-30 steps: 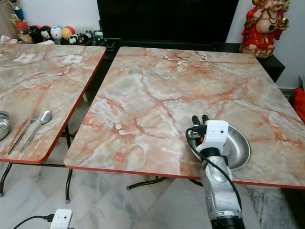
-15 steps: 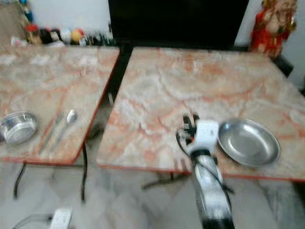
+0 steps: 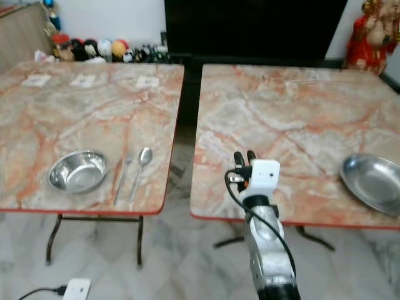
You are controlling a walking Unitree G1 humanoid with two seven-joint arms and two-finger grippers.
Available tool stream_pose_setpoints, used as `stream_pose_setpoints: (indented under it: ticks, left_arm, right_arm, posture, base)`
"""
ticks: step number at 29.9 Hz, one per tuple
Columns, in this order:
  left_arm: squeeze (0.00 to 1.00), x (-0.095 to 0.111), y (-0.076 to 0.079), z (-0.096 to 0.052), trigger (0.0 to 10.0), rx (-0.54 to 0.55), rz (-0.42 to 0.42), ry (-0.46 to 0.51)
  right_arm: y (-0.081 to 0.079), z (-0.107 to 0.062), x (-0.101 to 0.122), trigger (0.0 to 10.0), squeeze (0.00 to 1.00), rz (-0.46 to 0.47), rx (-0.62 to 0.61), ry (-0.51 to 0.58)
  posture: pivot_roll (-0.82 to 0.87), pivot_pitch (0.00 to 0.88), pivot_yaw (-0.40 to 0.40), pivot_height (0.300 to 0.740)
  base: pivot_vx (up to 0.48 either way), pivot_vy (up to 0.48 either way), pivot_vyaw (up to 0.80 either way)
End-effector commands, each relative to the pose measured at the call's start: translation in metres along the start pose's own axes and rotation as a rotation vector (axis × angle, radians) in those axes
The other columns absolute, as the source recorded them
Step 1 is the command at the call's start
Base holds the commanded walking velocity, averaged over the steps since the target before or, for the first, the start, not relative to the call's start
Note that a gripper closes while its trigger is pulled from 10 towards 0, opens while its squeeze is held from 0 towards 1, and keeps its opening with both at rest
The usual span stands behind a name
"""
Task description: Setting the table
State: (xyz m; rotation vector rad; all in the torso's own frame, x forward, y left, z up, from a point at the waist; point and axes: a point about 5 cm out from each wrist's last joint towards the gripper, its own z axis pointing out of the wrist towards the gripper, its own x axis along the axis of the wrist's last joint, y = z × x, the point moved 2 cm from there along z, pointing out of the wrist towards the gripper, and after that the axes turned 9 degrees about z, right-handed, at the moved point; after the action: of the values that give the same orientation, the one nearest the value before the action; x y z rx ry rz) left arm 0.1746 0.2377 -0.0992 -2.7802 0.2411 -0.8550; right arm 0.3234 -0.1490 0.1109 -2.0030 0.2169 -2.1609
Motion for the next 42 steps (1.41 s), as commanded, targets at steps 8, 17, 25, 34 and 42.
stream_pose_setpoints:
  ticks: [8,17,25,34,42]
  left_arm:
    - [0.00,-0.001,-0.004,0.000,10.0,0.011,0.003,-0.006]
    - [0.00,-0.001,-0.004,0.000,10.0,0.018,-0.005,-0.010]
    - [0.00,-0.001,-0.004,0.000,10.0,0.018,0.004,-0.005]
    - [0.00,-0.001,-0.004,0.000,10.0,0.016,0.002,-0.002]
    - [0.00,0.000,-0.004,0.000,10.0,0.012,0.003,0.000]
  right_arm:
    - [-0.010,0.007,0.011,10.0,0.00,0.021,0.021,0.040]
    - [-0.015,0.007,0.009,10.0,0.00,0.038,0.036,0.030]
    - [-0.017,0.008,0.008,10.0,0.00,0.050,0.041,0.027]
    - [-0.013,0.008,0.008,10.0,1.00,0.073,0.023,0.026]
    - [-0.003,0.009,0.004,10.0,1.00,0.124,-0.031,-0.001]
  posture:
    - [0.03,0.000,-0.031,0.740]
    - [0.04,0.000,-0.035,0.740]
    - [0.05,0.000,-0.038,0.740]
    - [0.05,0.000,-0.038,0.740]
    - [0.05,0.000,-0.037,0.740]
  base:
    - [0.000,0.480,0.00]
    - [0.000,0.480,0.00]
    - [0.000,0.194,0.00]
    - [0.000,0.000,0.00]
    - [0.000,0.000,0.00]
